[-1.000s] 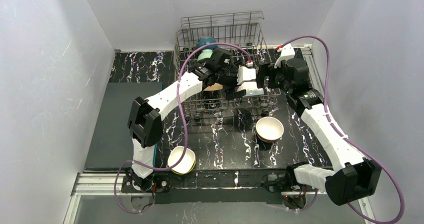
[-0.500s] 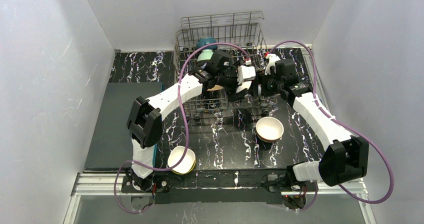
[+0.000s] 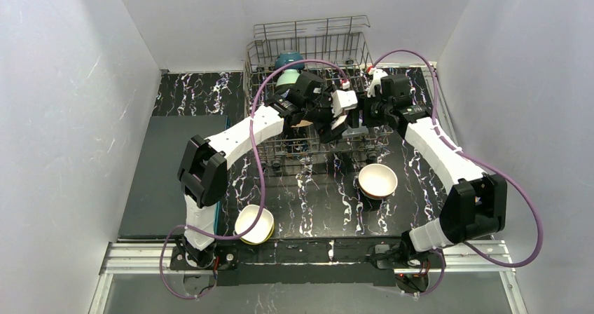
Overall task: Load the bowls into the dish rack
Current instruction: Turn the bowl upside down on the dish rack, then pick up the bowl from the center of the board.
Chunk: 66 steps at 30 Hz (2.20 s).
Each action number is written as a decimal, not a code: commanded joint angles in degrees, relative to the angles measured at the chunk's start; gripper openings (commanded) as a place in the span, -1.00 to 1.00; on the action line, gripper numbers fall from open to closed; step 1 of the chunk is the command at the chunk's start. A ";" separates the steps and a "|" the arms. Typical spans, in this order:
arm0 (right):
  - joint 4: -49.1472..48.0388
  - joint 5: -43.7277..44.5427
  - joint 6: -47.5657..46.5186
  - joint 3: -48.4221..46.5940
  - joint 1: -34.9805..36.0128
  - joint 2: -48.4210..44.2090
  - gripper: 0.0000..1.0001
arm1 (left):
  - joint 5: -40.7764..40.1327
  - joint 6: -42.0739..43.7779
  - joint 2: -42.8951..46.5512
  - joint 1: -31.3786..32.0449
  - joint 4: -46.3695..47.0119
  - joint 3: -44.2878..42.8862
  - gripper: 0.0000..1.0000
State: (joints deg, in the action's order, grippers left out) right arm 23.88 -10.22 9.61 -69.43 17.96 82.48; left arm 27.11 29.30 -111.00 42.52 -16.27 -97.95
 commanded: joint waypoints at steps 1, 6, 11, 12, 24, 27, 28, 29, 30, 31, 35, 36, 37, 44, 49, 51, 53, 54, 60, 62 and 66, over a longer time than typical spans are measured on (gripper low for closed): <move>6.27 1.33 -0.29 -0.71 -0.07 3.29 0.49 | -1.45 -2.76 3.55 0.18 0.31 0.06 0.86; 6.77 1.74 1.22 0.80 -0.13 3.59 0.46 | -3.78 -6.37 6.20 0.18 1.58 0.89 0.93; 5.80 2.60 0.71 -1.67 -0.25 2.83 0.58 | -5.49 -9.78 11.88 0.16 5.02 4.68 0.96; 5.65 2.54 0.42 -2.60 -0.21 2.66 0.62 | -5.69 -10.84 13.20 0.18 5.40 5.61 0.96; 1.48 1.59 0.01 -6.22 -0.20 -0.62 0.90 | -15.09 -24.07 27.79 -0.24 0.73 16.66 0.96; 1.35 0.25 0.10 -6.04 -0.20 -0.86 0.91 | -13.92 -27.37 30.58 -0.33 -2.48 19.14 0.96; 1.09 -0.10 0.11 -5.76 -0.20 -1.03 0.92 | -13.26 -28.42 31.37 -0.38 -2.98 20.59 0.96; 0.85 -0.42 0.07 -5.46 -0.23 -1.21 0.92 | -12.80 -29.87 32.12 -0.35 -3.13 21.80 0.96; 0.78 -0.70 0.17 -5.19 -0.21 -1.40 0.92 | -12.27 -32.04 33.01 -0.35 -2.78 23.08 0.96; 0.68 -0.86 0.30 -4.93 -0.20 -1.67 0.92 | -11.05 -33.79 33.38 -0.34 -1.79 24.71 0.96; 0.04 -1.57 0.67 -3.60 -0.29 -2.46 0.92 | -5.79 -42.74 33.41 -0.18 7.82 31.55 0.81; -0.08 -1.68 0.76 -3.49 -0.29 -2.58 0.92 | -4.55 -45.66 32.68 0.10 10.52 32.70 0.78; -0.18 -1.79 0.89 -3.44 -0.29 -2.60 0.92 | -3.65 -47.29 31.56 0.66 13.29 33.34 0.75; -0.15 -2.96 0.94 -3.61 -0.29 -2.80 0.91 | -2.64 -46.42 22.44 5.15 14.13 28.77 0.61; -0.14 -3.63 1.01 -3.37 -0.30 -3.32 0.91 | -6.15 -42.59 21.79 5.77 9.64 28.17 0.59; -0.53 -3.38 1.02 -3.07 -0.37 -3.74 0.90 | -6.91 -42.01 22.45 5.94 8.54 28.92 0.58; -1.10 -2.84 1.03 -2.72 -0.38 -4.17 0.90 | -6.99 -42.62 22.66 6.34 7.90 29.59 0.58; -1.20 -2.40 1.01 -2.59 -0.38 -4.30 0.90 | -6.99 -43.21 22.55 6.65 7.72 29.65 0.58; -2.39 3.23 1.42 -1.50 -0.49 -6.56 0.90 | -9.14 -49.70 17.85 10.30 7.96 25.52 0.55; -2.99 6.25 1.49 -0.97 -0.56 -8.05 0.91 | -10.88 -51.05 15.43 12.18 7.95 23.35 0.55; -4.71 13.21 1.73 0.77 -0.69 -12.27 0.91 | -15.31 -54.57 10.15 15.17 7.89 19.52 0.50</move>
State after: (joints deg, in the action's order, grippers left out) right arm 23.62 -5.30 10.61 -69.89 17.63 75.44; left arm 16.75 -20.78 -97.25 55.07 -7.57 -74.37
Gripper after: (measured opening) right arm 0.953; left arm 0.768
